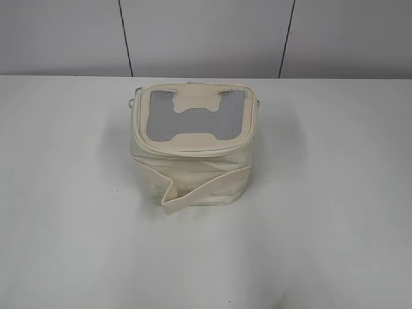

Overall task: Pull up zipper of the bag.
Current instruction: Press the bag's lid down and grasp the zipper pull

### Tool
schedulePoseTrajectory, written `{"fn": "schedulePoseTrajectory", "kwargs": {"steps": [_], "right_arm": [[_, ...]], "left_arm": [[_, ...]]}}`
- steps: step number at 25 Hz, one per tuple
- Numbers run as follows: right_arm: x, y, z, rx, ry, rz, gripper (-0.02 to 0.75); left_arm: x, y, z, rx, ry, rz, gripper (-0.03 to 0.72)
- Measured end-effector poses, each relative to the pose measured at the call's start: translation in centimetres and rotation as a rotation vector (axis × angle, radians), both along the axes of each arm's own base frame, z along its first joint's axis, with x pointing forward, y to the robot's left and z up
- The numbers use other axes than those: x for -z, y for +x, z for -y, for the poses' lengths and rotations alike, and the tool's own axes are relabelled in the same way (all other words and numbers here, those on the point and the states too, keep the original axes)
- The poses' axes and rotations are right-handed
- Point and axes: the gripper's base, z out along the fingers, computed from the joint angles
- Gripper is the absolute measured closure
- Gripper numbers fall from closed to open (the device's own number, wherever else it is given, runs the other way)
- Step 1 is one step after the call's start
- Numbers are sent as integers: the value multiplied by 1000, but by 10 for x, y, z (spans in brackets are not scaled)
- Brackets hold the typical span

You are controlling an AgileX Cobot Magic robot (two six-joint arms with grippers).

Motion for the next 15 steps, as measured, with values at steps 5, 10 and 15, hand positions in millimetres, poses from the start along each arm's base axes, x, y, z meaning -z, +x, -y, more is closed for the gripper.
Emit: {"fn": "schedulePoseTrajectory", "kwargs": {"steps": [5,10,15], "right_arm": [[-24,56,-21,-239,58,53,211],[-26,151,-37,-465,72,-16,211],[-12,266,-60,-648,78,-139,211]], "left_arm": [[0,0,0,0,0,0,449],[0,0,0,6,0,0,449],[0,0,0,41,0,0,449]]}}
